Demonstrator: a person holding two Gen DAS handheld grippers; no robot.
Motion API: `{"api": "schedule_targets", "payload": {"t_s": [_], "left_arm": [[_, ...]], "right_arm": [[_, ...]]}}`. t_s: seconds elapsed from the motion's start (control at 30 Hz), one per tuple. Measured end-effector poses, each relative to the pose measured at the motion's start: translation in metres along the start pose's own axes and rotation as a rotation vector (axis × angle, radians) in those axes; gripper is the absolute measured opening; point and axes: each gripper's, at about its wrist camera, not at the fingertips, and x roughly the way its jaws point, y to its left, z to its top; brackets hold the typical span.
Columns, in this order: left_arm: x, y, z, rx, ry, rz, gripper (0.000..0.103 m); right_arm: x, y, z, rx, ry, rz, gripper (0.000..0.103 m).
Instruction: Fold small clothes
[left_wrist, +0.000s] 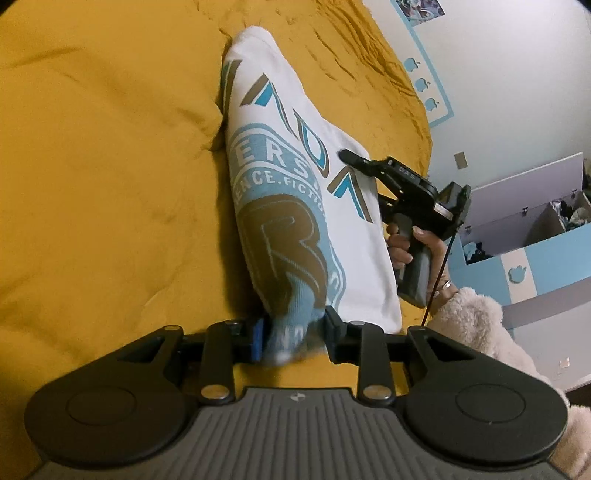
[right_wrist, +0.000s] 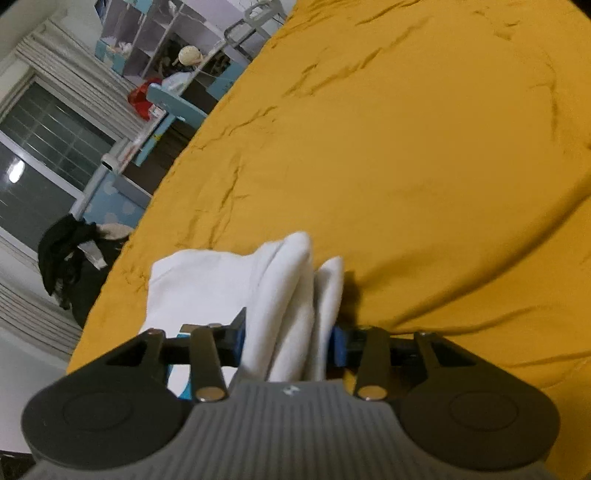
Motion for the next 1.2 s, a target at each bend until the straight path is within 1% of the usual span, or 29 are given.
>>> {"api": "schedule_targets", "payload": {"t_s": [0.07,0.13,0.17,0.2,0.23,0.27,0.3,0.33,0.4,0.43,0.5,0.53,0.6,0.63,0.67,0.7,0.77,0.8,0.83,0.9,0.93,1.0,1.03,1.07,1.1,1.13,1.17,1.2], "left_arm": [[-0.023,0.0,0.0,0.004,-0.014,0.026,0.037],[-0.045,-0.007,0.0,0.017,-0.055,0.074,0.038],[-0.054,-0.01,0.001,0.035,-0.078,0.093,0.038],[-0.063,-0.017,0.001,0.059,-0.101,0.106,0.038],[-0.067,-0.022,0.003,0.072,-0.113,0.102,0.04],[-0.069,-0.028,0.003,0.083,-0.129,0.086,0.043],[-0.069,-0.035,0.005,0.095,-0.147,0.059,0.048],[-0.064,-0.044,0.009,0.109,-0.153,0.036,0.05],[-0.048,-0.061,0.013,0.137,-0.154,-0.008,0.05],[-0.039,-0.067,0.015,0.146,-0.148,-0.027,0.051],[-0.021,-0.072,0.015,0.148,-0.131,-0.033,0.051],[-0.014,-0.069,0.013,0.136,-0.123,-0.019,0.051],[-0.001,-0.061,0.01,0.119,-0.106,0.025,0.05],[0.004,-0.057,0.01,0.107,-0.107,0.052,0.047],[0.005,-0.051,0.008,0.1,-0.102,0.056,0.047],[0.008,-0.044,0.006,0.083,-0.095,0.041,0.047],[0.007,-0.029,-0.001,0.041,-0.094,0.005,0.046],[0.008,-0.021,-0.005,0.027,-0.096,-0.011,0.042],[0.01,-0.013,-0.008,0.016,-0.104,-0.013,0.031],[0.011,-0.005,-0.014,0.018,-0.108,-0.007,0.021],[0.01,-0.004,-0.015,0.018,-0.111,-0.012,0.02],[0.005,-0.005,-0.013,0.003,-0.12,-0.024,0.021],[0.002,-0.008,-0.012,-0.001,-0.127,-0.031,0.026],[-0.002,-0.011,-0.01,0.004,-0.13,-0.04,0.027],[-0.007,-0.016,-0.01,0.018,-0.14,-0.056,0.031],[-0.013,-0.025,-0.009,0.039,-0.169,-0.063,0.035],[-0.016,-0.031,-0.008,0.058,-0.195,-0.071,0.038],[-0.021,-0.038,-0.007,0.079,-0.221,-0.091,0.044]], "right_arm": [[-0.021,0.004,-0.002,-0.019,-0.063,-0.064,0.049],[-0.052,0.018,-0.01,-0.089,-0.127,-0.105,0.05],[-0.068,0.03,-0.016,-0.155,-0.146,-0.093,0.05],[-0.086,0.044,-0.026,-0.237,-0.155,-0.052,0.05],[-0.103,0.057,-0.04,-0.309,-0.168,-0.008,0.051],[-0.118,0.074,-0.057,-0.382,-0.184,0.032,0.055],[-0.128,0.088,-0.072,-0.435,-0.182,0.045,0.056],[-0.137,0.097,-0.087,-0.484,-0.167,0.053,0.056],[-0.143,0.114,-0.115,-0.554,-0.131,0.068,0.056],[-0.141,0.119,-0.126,-0.569,-0.11,0.078,0.056],[-0.138,0.118,-0.145,-0.575,-0.08,0.082,0.056],[-0.134,0.114,-0.152,-0.56,-0.068,0.071,0.056],[-0.123,0.103,-0.155,-0.502,-0.038,0.05,0.056],[-0.118,0.096,-0.155,-0.472,-0.025,0.043,0.056],[-0.116,0.086,-0.156,-0.444,-0.015,0.031,0.054],[-0.115,0.076,-0.157,-0.414,-0.014,0.029,0.046],[-0.114,0.057,-0.158,-0.378,-0.008,0.054,0.045],[-0.113,0.049,-0.159,-0.372,-0.011,0.062,0.04],[-0.112,0.043,-0.16,-0.355,-0.016,0.066,0.037],[-0.111,0.033,-0.161,-0.316,-0.012,0.089,0.035],[-0.112,0.03,-0.16,-0.292,-0.009,0.098,0.035],[-0.116,0.032,-0.154,-0.247,0.0,0.106,0.036],[-0.121,0.036,-0.149,-0.252,-0.002,0.116,0.037],[-0.121,0.046,-0.141,-0.273,-0.021,0.123,0.038],[-0.125,0.053,-0.132,-0.304,-0.059,0.128,0.04],[-0.128,0.06,-0.123,-0.334,-0.105,0.125,0.04],[-0.126,0.067,-0.111,-0.36,-0.148,0.117,0.042],[-0.122,0.071,-0.099,-0.37,-0.169,0.109,0.043]]}}
